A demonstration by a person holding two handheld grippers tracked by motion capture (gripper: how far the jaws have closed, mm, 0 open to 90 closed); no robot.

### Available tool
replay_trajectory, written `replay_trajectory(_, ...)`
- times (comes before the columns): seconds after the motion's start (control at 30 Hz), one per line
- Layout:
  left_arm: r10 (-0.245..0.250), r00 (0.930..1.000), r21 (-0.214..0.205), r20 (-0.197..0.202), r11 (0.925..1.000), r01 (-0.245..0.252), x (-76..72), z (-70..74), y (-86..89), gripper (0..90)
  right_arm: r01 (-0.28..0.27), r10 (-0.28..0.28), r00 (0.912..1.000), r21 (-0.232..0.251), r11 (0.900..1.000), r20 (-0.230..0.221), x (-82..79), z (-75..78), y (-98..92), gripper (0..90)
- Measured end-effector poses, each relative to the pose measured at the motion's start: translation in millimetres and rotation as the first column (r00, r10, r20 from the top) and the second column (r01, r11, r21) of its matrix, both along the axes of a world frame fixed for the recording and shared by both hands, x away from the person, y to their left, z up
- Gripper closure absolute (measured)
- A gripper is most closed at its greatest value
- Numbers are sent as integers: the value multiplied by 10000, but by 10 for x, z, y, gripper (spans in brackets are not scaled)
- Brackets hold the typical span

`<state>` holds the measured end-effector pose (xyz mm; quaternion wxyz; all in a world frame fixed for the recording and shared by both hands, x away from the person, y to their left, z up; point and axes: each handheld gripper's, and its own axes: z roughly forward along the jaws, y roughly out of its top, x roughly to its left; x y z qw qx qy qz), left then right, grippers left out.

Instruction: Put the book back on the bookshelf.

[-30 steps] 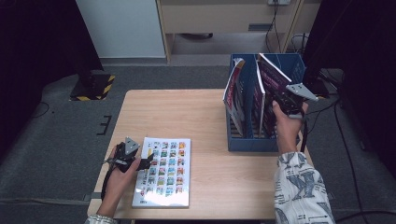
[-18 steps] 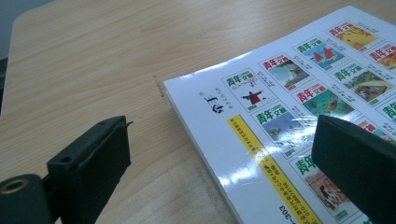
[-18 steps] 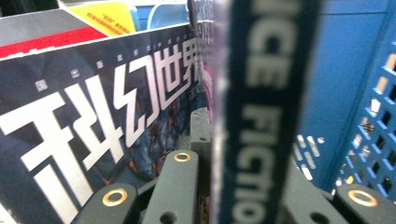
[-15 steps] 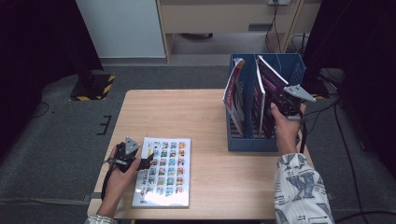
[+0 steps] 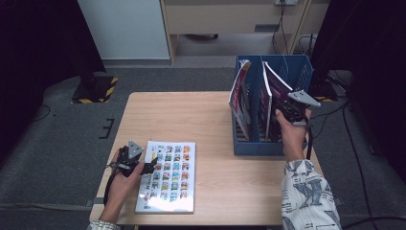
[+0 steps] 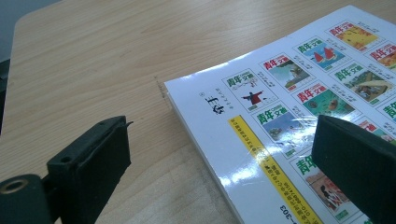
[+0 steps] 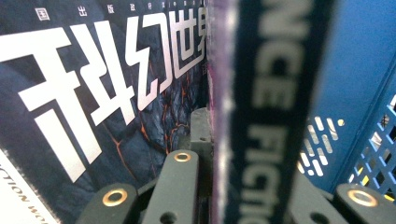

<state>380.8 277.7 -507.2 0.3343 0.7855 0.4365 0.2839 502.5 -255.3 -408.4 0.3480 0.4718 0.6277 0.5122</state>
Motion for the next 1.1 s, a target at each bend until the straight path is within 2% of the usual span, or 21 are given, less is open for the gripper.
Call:
replay_trajectory(0.5, 5, 10000, 12, 0, 10000, -5, -3, 2, 3, 41, -245, 239, 9993, -219, 9995, -281, -34, -26, 52, 834)
replay_trajectory(1.1, -10, 10000, 1, -12, 10000, 10, -3, 2, -1, 41, -524, 515, 9977, -195, 9984, -430, -57, -42, 40, 811)
